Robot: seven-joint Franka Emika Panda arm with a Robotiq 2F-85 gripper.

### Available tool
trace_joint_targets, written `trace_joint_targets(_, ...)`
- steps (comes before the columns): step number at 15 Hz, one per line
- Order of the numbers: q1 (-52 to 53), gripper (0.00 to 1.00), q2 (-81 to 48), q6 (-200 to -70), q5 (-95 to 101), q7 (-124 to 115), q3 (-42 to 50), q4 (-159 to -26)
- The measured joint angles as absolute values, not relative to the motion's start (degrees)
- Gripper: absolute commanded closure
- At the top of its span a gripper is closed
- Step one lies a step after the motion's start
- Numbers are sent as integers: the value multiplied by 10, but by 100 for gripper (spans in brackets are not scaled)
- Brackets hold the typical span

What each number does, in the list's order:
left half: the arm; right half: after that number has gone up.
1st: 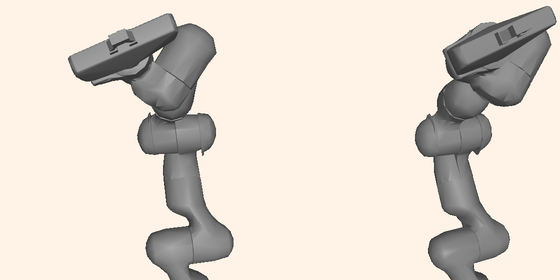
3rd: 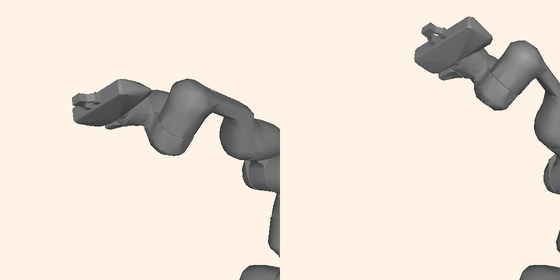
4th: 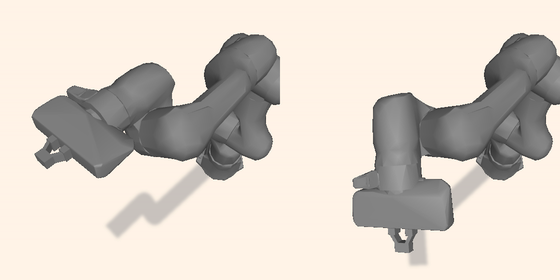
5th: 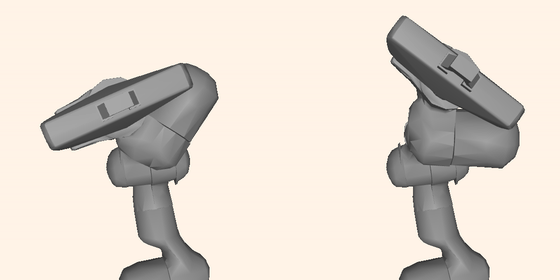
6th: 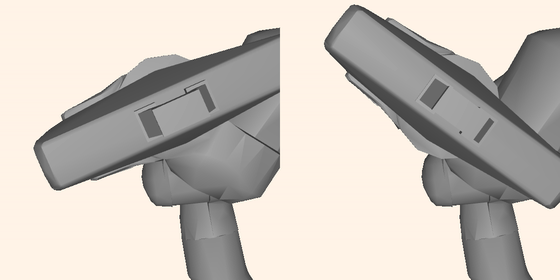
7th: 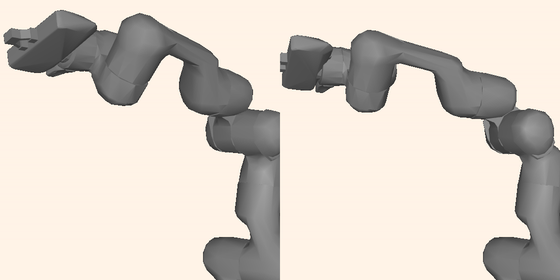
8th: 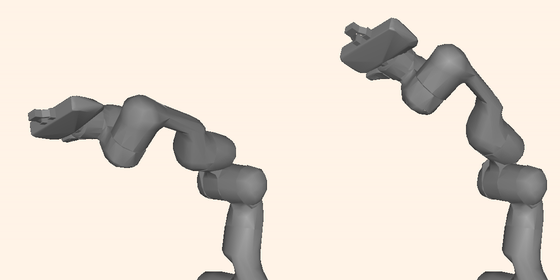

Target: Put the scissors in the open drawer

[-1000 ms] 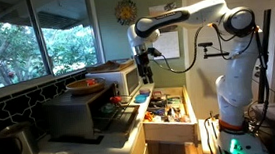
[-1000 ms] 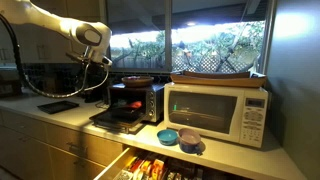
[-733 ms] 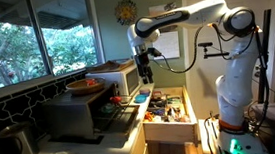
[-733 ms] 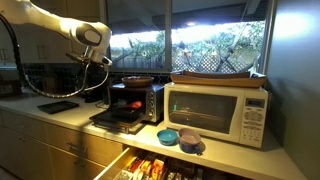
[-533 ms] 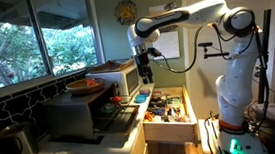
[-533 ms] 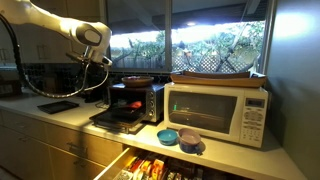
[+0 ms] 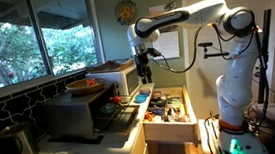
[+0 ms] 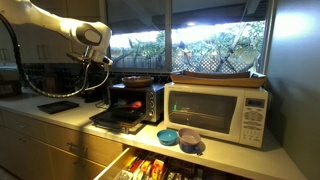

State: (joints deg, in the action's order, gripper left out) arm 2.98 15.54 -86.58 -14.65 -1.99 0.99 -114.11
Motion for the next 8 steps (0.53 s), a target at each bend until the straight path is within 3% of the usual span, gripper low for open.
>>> trace_joint_targets(8,13,0,120,-1036,-47,-97,-8,-1139)
